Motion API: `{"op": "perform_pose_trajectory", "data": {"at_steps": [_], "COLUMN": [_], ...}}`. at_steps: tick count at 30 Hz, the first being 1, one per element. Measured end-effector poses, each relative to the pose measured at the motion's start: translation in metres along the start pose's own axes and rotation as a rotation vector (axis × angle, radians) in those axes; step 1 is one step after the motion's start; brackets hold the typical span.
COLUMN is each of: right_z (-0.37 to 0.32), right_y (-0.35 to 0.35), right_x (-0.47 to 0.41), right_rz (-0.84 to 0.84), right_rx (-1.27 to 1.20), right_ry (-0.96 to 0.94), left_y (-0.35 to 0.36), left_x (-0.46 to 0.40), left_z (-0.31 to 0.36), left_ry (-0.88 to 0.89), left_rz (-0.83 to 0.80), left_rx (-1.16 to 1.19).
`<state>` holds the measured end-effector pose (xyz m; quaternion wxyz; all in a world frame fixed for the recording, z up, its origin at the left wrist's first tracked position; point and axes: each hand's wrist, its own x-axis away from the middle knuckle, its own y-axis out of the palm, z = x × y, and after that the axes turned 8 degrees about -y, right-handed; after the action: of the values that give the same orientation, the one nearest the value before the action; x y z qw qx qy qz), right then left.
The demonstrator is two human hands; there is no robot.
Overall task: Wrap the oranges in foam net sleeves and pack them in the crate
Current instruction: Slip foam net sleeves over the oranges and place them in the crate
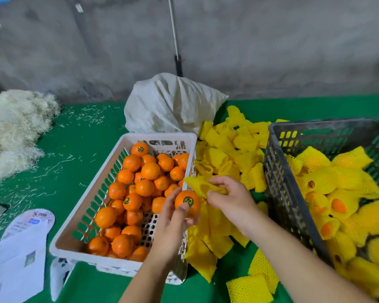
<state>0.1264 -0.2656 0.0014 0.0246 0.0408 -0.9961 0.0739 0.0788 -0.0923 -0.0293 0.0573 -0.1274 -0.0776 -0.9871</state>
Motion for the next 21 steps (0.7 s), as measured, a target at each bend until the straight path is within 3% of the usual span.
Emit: {"op": "perform_pose_trajectory", "data": {"at_steps": [10, 15, 18, 21], "right_z": [0.018, 0.019, 0.026, 0.039], "right_y": [0.030, 0.026, 0.025, 0.027], "right_x": [0.077, 0.085, 0.094, 0.109], "right_rz": [0.115, 0.188, 0.275, 0.274], "right_rx": [-0.362, -0.082, 0.164, 0.349], "right_ry": [0.195, 0.114, -0.062, -0.172], "left_y": [-0.012, -0.010, -0.010, -0.004], "left_x": [0.038, 0.064, 0.080, 0.087], "left_z": [-0.013, -0.026, -0.035, -0.043], "left_ry": [0.015, -0.060, -0.083, -0.188], "left_rz": [-0.171, -0.206, -0.227, -0.355], "left_rx": [-0.104, -0.159, -0.229, -0.048]}}
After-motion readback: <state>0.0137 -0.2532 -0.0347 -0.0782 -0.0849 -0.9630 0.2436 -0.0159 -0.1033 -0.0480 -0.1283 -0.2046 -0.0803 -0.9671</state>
